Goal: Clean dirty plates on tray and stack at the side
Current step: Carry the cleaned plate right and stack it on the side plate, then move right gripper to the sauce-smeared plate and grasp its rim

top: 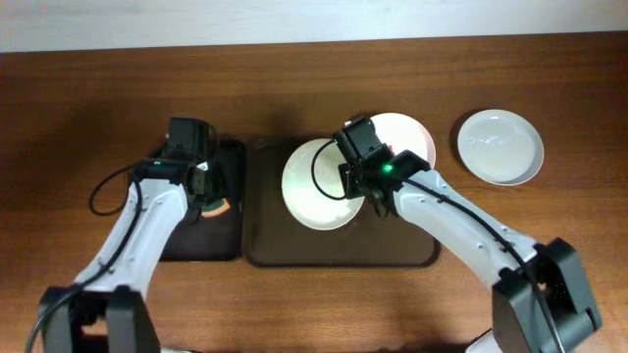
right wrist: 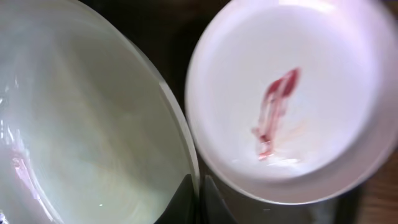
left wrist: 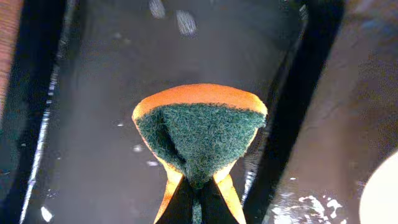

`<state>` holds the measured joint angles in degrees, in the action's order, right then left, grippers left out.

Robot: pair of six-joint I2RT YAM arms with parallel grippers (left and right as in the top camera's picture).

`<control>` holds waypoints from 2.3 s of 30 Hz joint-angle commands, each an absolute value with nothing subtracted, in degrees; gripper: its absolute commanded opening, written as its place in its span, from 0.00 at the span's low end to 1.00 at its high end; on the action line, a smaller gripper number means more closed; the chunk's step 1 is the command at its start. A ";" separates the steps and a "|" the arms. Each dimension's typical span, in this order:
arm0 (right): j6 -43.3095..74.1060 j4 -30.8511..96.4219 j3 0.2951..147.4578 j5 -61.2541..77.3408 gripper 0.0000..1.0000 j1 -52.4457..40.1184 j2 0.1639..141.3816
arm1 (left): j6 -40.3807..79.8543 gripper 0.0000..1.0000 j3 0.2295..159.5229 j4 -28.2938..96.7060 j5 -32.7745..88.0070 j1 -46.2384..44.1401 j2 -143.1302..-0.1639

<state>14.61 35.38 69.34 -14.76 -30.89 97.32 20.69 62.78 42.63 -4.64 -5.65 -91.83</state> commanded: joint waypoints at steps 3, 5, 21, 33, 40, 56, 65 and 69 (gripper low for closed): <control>5.74 35.33 70.43 -28.45 0.04 -31.51 90.52 | 19.18 0.00 62.28 41.85 -4.29 -5.45 -99.74; 3.16 35.18 70.43 -33.50 0.04 -32.67 88.58 | 19.18 0.00 62.28 41.01 -4.51 -5.45 -101.60; 3.18 35.75 70.43 -47.79 0.04 -35.24 88.07 | 19.22 0.00 62.28 42.13 -12.47 -5.45 -102.54; 26.15 35.64 70.43 -2.81 0.04 -11.49 87.88 | 19.22 0.00 62.28 42.33 -12.25 -5.45 -102.54; 33.39 40.34 70.41 4.29 0.04 13.63 88.92 | 19.22 0.00 62.28 42.30 -11.20 -5.45 -102.54; 33.28 31.42 70.41 7.44 0.26 26.44 96.92 | 19.22 0.00 62.28 42.35 -11.20 -5.45 -102.54; 12.21 43.90 66.78 8.47 0.04 14.44 96.92 | 19.22 0.00 62.28 42.35 -11.18 -5.45 -102.54; 12.23 34.44 61.28 5.50 0.04 8.25 96.92 | 19.22 0.00 62.28 42.37 -11.20 -5.45 -102.54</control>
